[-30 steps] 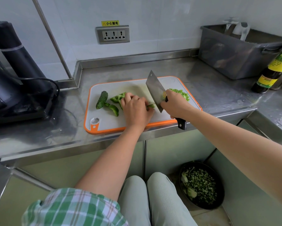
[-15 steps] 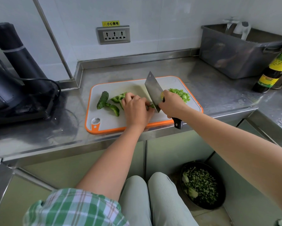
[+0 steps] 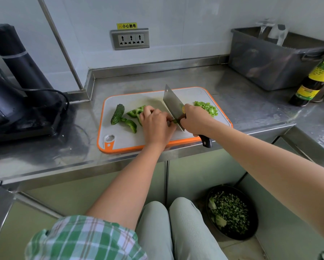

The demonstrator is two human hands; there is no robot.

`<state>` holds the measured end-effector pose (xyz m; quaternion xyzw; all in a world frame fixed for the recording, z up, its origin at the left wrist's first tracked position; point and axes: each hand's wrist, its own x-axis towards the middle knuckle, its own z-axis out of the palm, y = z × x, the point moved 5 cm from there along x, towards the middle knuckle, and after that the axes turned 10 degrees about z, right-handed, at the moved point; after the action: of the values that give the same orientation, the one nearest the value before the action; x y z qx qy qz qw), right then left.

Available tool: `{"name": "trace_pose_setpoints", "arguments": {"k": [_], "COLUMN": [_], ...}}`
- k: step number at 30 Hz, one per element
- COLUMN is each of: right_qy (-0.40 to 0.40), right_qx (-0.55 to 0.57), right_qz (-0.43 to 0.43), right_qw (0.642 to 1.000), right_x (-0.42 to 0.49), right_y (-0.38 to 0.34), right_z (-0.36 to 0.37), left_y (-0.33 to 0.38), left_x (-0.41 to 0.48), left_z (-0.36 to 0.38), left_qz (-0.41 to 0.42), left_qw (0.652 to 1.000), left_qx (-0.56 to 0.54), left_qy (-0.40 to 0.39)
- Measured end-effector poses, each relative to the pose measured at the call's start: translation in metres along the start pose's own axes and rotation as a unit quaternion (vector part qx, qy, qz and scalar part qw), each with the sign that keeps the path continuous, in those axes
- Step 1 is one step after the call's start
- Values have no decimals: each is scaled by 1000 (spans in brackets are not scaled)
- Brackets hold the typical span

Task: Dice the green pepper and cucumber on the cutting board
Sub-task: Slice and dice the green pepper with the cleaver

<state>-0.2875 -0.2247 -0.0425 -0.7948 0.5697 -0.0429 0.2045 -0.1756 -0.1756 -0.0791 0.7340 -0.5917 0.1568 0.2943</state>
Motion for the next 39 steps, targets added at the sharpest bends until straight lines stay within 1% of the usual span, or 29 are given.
{"name": "trace_pose_setpoints", "arguments": {"k": [6, 14, 19, 24, 28, 33, 39], "right_qy": [12, -32, -7, 9, -3, -31, -5], "right_qx": [65, 24, 28, 91, 72, 41, 41], "right_qz": [14, -10, -1, 17, 0, -13, -9], "right_qw": [998, 999, 1000, 996, 997, 999, 999], "right_x": [3, -8, -3, 1, -3, -10, -5], "right_y": [9, 2, 0, 8, 7, 4, 3], "right_z": [-4, -7, 0, 1, -6, -4, -1], "left_y": [-1, -1, -1, -3, -3, -3, -4], "left_x": [0, 0, 0, 1, 0, 0, 0], "left_z": [0, 2, 1, 2, 2, 2, 3], "left_qz": [4, -8, 0, 6, -13, -11, -10], "left_qw": [1000, 1000, 1000, 1000, 1000, 1000, 1000], "left_qx": [0, 13, -1, -10, -4, -4, -15], "left_qy": [5, -3, 0, 4, 0, 4, 9]}}
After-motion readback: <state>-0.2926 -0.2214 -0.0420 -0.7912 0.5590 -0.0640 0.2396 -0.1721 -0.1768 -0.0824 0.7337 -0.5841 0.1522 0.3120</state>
